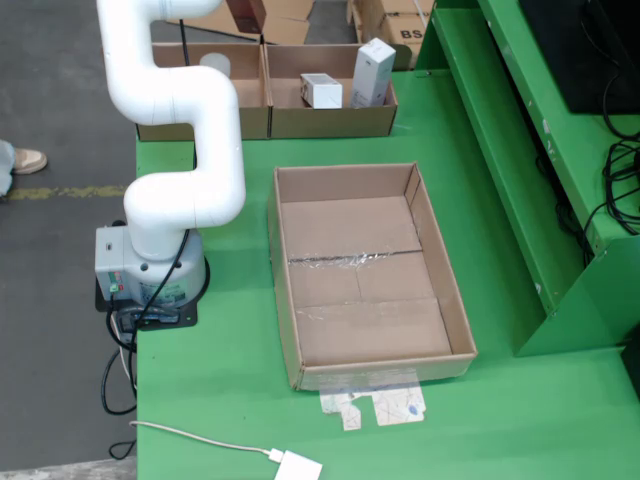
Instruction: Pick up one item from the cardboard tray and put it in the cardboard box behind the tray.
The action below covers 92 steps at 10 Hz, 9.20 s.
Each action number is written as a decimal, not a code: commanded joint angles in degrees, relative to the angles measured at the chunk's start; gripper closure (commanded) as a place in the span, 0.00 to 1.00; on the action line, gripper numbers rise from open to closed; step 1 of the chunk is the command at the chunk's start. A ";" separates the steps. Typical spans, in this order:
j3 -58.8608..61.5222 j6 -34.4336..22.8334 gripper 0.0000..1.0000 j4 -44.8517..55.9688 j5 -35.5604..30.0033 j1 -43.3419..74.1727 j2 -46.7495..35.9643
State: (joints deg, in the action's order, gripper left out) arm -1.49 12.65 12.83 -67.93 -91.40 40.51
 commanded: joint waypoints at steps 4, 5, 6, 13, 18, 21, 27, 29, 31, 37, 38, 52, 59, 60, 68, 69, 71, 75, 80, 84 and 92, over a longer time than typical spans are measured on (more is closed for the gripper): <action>1.49 -1.04 1.00 -2.39 0.73 -3.13 0.02; 1.49 -0.75 1.00 -2.45 1.07 -4.23 0.34; 1.49 -0.69 1.00 -3.04 1.23 -4.81 0.66; 1.49 -2.59 1.00 -7.30 0.52 -3.13 3.39; 1.49 -3.42 1.00 -7.74 -2.11 -0.39 6.02; 1.49 -4.29 1.00 -10.12 -2.80 1.14 8.01; 1.49 -8.70 1.00 -27.28 2.33 2.77 16.35; 1.49 -10.58 1.00 -33.14 5.27 3.35 19.09; 1.49 -14.09 1.00 -41.28 12.07 3.20 22.88; 1.49 -4.68 1.00 -19.83 -3.99 5.55 15.77; 1.49 -1.51 1.00 -8.78 -7.36 4.91 10.67; 1.49 12.21 1.00 35.45 -10.33 0.69 -13.36; 1.49 5.55 1.00 30.05 -13.59 6.90 -5.16; 1.49 5.55 1.00 30.06 -13.59 6.90 -5.16; 1.49 1.89 1.00 20.96 -12.57 6.16 -2.75; 1.49 1.89 1.00 20.96 -12.57 6.16 -2.75; 1.49 -1.64 1.00 7.93 -10.54 7.45 1.66; 1.49 -6.07 1.00 -12.22 -5.43 9.59 9.40; 1.49 -5.46 1.00 -14.47 -5.55 10.04 11.56; 1.49 -5.17 1.00 -13.23 -6.07 10.13 11.24; 1.49 -3.02 1.00 0.53 -8.77 5.99 5.38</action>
State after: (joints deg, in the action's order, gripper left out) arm -1.49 8.78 5.97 -76.37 -81.56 51.41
